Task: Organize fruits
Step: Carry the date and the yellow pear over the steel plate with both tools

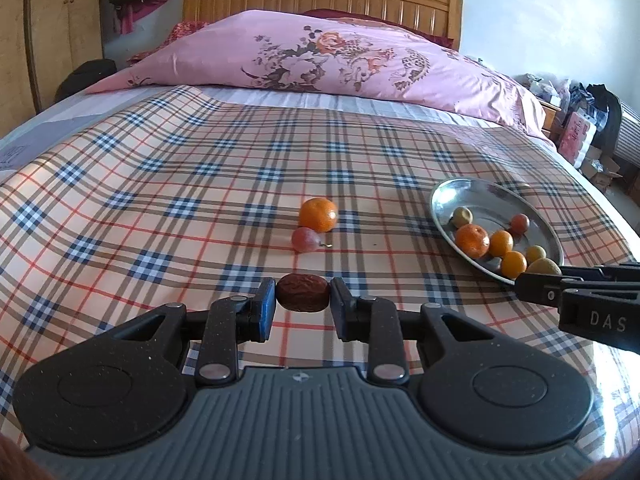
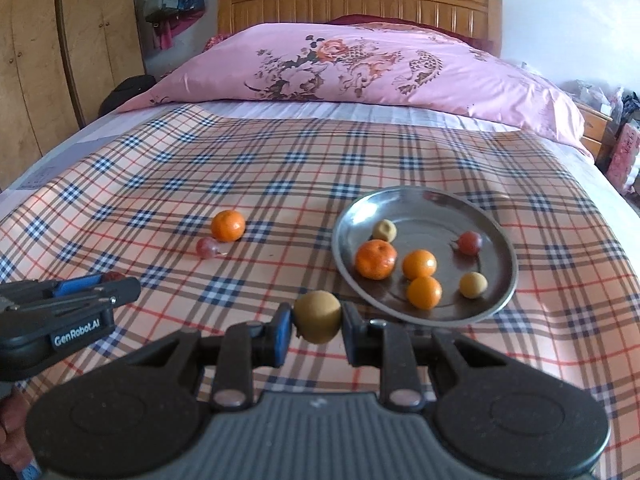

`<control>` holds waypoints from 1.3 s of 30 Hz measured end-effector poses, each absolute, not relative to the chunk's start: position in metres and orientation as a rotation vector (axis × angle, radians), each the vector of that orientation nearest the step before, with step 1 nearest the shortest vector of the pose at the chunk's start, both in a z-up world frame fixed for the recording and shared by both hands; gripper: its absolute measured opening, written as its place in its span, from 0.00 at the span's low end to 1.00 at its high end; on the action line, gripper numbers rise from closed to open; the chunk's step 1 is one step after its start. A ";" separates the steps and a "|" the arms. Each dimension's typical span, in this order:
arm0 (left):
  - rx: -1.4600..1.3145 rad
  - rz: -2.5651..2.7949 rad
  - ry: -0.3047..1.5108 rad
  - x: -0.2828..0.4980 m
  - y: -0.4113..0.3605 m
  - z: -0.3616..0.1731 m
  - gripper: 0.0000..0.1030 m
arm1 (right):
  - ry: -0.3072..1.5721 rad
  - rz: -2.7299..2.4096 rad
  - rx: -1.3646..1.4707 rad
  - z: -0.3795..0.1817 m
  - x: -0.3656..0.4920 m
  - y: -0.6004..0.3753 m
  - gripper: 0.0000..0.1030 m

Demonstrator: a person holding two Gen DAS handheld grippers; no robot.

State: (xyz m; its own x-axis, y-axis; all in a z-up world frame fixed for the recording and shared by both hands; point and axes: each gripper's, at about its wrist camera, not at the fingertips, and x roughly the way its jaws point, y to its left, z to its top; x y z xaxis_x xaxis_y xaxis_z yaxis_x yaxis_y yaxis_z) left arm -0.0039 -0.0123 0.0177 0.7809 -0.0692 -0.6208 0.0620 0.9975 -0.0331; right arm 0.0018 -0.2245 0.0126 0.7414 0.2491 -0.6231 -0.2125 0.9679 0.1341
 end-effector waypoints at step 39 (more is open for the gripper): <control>0.030 -0.169 0.664 0.002 -0.050 0.023 0.33 | 0.678 0.163 0.109 0.015 0.000 -0.278 0.23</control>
State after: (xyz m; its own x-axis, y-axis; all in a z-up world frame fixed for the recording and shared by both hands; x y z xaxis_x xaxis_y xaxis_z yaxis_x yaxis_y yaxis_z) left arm 0.0024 -0.0505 0.0233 0.7745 -0.1466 -0.6153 0.1660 0.9858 -0.0259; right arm -0.0002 -0.2785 0.0149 0.7666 0.1852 -0.6148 -0.1143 0.9816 0.1532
